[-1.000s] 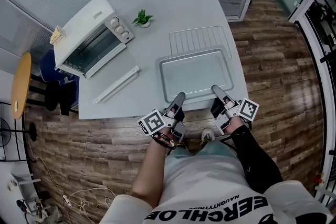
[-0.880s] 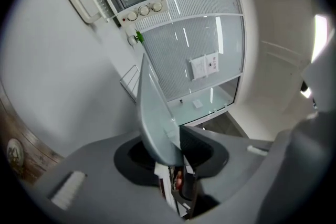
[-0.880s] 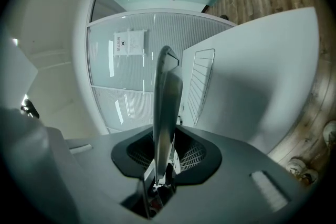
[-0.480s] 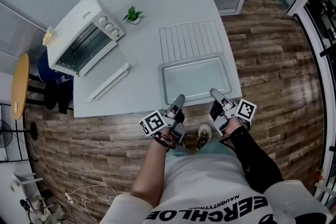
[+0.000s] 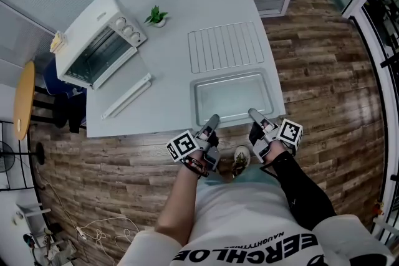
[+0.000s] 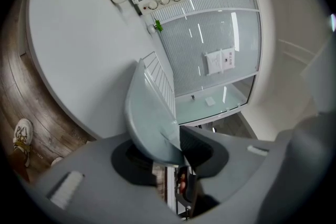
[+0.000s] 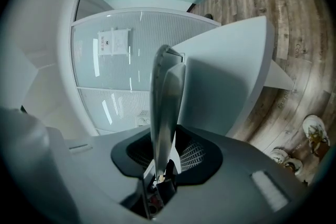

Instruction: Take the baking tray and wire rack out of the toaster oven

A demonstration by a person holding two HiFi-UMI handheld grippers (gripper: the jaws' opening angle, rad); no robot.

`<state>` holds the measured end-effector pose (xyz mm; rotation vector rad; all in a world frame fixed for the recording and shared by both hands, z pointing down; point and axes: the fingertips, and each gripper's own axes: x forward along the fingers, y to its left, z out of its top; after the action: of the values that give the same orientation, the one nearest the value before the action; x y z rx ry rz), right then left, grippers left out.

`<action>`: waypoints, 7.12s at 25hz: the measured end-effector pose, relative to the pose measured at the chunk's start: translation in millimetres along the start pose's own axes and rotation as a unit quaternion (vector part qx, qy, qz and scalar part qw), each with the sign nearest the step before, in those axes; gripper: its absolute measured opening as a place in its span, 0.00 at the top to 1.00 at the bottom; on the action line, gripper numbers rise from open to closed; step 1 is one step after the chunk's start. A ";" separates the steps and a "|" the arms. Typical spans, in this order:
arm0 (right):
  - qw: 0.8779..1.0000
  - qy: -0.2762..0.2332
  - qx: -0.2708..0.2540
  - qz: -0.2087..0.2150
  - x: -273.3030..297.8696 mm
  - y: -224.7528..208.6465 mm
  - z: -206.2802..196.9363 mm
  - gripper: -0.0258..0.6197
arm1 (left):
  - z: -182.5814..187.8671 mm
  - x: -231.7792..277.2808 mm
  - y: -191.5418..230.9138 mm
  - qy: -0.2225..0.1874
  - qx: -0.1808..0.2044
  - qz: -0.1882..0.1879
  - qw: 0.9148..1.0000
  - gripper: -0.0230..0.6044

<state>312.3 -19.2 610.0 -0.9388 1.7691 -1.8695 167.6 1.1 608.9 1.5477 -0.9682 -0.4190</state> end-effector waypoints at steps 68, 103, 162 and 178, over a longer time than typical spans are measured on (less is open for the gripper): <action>0.982 0.151 -0.063 -0.090 16.6 -48.0 -66.4 0.87 | -64.7 -5.7 48.1 0.152 0.012 0.090 0.984 0.71; 0.786 0.013 -0.605 -0.125 -31.3 109.9 65.0 0.84 | 36.2 39.1 -110.8 0.047 0.372 0.077 0.924 0.71; 0.655 -0.086 -0.750 0.037 13.6 304.5 18.8 0.96 | 146.0 -67.5 -277.7 -0.229 0.614 0.102 0.748 0.87; 0.657 -0.082 -0.749 0.032 17.7 299.8 24.5 0.96 | 147.5 -61.6 -276.4 -0.226 0.619 0.107 0.744 0.87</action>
<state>269.8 -84.7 319.0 -1.3114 2.9490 0.2221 117.5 -59.4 299.4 2.5162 -2.0283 0.1179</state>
